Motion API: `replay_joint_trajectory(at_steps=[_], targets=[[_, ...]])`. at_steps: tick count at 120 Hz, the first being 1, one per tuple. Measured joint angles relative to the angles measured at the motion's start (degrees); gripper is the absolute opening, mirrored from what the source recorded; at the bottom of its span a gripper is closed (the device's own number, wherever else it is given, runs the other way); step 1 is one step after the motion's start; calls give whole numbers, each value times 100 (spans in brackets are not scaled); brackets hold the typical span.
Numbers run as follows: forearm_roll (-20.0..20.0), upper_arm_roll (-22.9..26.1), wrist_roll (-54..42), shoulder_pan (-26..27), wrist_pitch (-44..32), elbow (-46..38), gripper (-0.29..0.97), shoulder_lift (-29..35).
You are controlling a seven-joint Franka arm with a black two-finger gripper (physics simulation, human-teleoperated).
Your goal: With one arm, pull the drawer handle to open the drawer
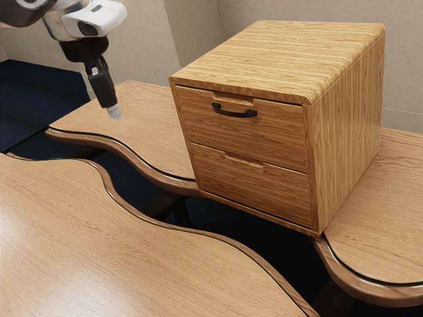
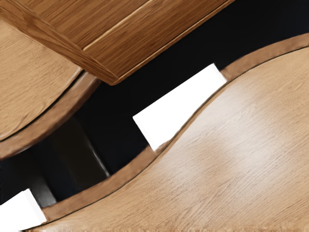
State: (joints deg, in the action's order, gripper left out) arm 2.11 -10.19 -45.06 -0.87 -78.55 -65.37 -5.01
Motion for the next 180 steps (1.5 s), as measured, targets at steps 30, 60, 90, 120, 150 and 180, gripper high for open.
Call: replay_joint_trajectory(at_steps=[30,60,90,120,150,180], targets=[[-60,16,-569,-235,47,-56,68,-47],[-95,209,-2004,695,-114,-546,68,265],[-165,222,-3419,1064,-1223,-729,61,174],[-604,203,-4250,1011,-2336,-734,35,-265],[-791,177,-4785,1001,-2937,-896,25,-413],[-862,157,-5113,969,-3291,-1303,16,-400]])
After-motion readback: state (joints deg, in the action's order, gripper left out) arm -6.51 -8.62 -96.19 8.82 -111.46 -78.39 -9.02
